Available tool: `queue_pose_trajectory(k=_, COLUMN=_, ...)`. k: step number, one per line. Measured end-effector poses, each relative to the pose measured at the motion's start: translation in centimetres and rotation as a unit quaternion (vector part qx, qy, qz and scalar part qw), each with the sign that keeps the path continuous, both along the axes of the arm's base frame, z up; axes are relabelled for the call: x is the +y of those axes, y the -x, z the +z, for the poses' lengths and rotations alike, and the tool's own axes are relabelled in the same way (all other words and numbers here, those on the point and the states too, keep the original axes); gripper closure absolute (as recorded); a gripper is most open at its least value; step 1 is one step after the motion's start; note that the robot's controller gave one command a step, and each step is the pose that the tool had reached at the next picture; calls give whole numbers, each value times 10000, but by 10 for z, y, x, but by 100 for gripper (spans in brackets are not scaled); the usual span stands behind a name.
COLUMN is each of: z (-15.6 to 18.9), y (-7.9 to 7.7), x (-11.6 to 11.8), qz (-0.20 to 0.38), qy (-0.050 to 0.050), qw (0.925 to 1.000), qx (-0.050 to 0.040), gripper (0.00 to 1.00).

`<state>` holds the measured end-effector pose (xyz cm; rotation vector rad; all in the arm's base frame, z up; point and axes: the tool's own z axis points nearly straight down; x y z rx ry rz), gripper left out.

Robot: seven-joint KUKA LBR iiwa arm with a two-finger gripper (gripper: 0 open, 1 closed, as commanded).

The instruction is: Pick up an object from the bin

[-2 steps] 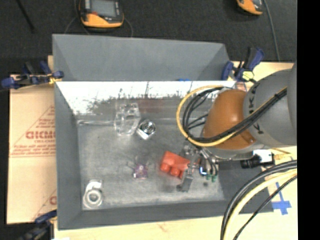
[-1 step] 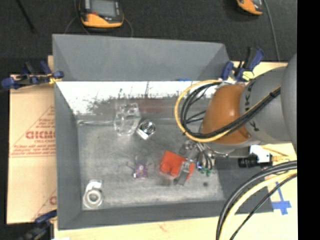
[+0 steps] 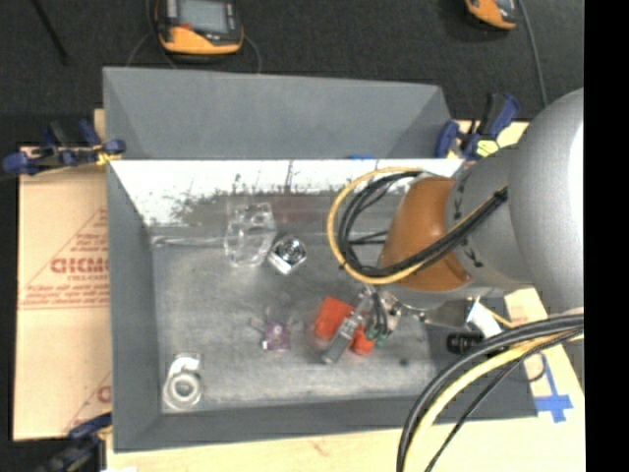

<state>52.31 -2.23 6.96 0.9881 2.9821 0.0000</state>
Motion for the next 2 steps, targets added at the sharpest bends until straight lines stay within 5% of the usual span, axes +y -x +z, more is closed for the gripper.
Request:
queue_pose_trajectory(k=1, z=0, y=-1, x=-1, qz=40, qy=9, qw=10000, qx=-2, gripper=0)
queue_pose_trajectory(k=2, z=0, y=-1, x=-2, qz=47, qy=12, qw=10000, qx=-4, gripper=100)
